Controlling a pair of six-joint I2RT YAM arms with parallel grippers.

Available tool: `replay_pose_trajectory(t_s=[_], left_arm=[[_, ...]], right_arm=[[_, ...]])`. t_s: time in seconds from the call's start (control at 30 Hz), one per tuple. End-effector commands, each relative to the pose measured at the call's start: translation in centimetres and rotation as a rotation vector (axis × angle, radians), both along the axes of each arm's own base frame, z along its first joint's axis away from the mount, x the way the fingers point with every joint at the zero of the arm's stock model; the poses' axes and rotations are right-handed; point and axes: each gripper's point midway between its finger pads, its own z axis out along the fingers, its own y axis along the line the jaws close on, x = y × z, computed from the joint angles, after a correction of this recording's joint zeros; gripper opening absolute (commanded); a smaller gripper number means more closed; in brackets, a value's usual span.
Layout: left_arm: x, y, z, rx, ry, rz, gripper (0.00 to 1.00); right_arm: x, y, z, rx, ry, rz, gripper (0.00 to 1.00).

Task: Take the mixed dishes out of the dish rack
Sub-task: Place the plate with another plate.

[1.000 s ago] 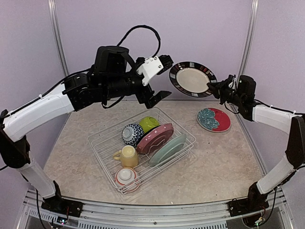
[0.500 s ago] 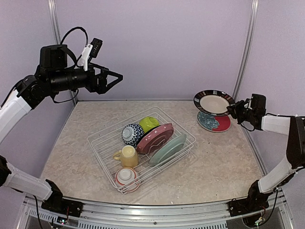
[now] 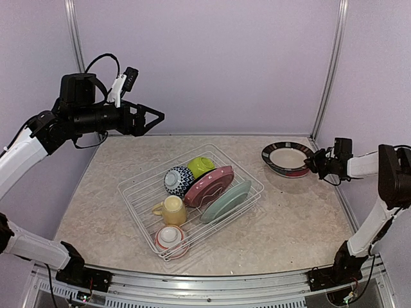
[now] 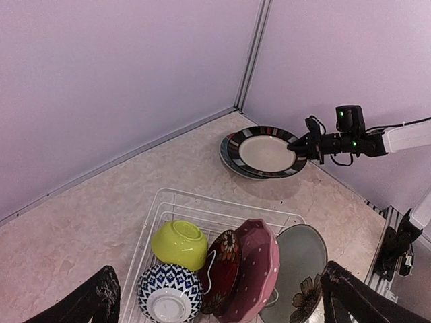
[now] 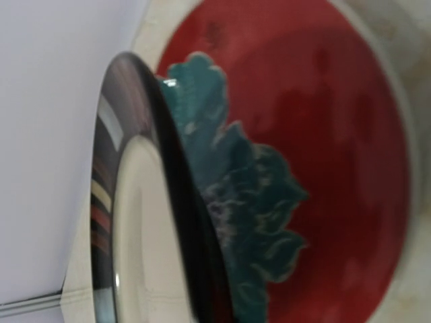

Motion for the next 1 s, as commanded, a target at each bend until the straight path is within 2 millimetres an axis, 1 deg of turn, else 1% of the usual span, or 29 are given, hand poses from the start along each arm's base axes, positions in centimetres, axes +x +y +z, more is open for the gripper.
replay_pose_trajectory(t_s=[0.0,0.07,0.23,0.5,0.53,0.7,0.77,0.9,0.97], left_arm=[[0.6,0.4,0.0,-0.015,0.006,0.036,0.99],[0.5,0.5,0.1,-0.017,0.004,0.036,0.99],[0.4,0.4,0.1,-0.022,0.011,0.029,0.99],[0.2,0.2,0.0,-0.022,0.021,0.019,0.99],[0.2,0.2,0.1,-0.025,0.02,0.018,0.99],[0.0,0.2,0.2,-0.029,0.02,0.013,0.99],[0.1,0.1,0.0,-0.027,0.027,0.01,0.99],[0.1,-0.1,-0.1,-0.029,0.038,0.003,0.99],[0.1,-0.2,-0.2,-0.026,0.041,0.003,0.99]], right_arm=[[2.6,-1.2,4.2,0.001,-0.179,0.022,0.0],[2.8,-1.5,3.5,0.0,-0.169,0.018,0.0],[3.5,-1.6,1.9,0.002,-0.149,0.035,0.0],[4.0,-2.1,0.2,-0.036,-0.12,0.031,0.0],[4.0,-2.1,0.1,-0.048,-0.116,0.032,0.01],[3.7,-2.3,-0.7,-0.098,-0.07,0.055,0.24],[3.4,-2.4,-1.0,-0.142,-0.045,0.073,0.35],[2.0,-2.8,-1.1,-0.204,-0.015,0.071,0.55],[1.3,-2.9,-1.2,-0.231,0.001,0.075,0.62]])
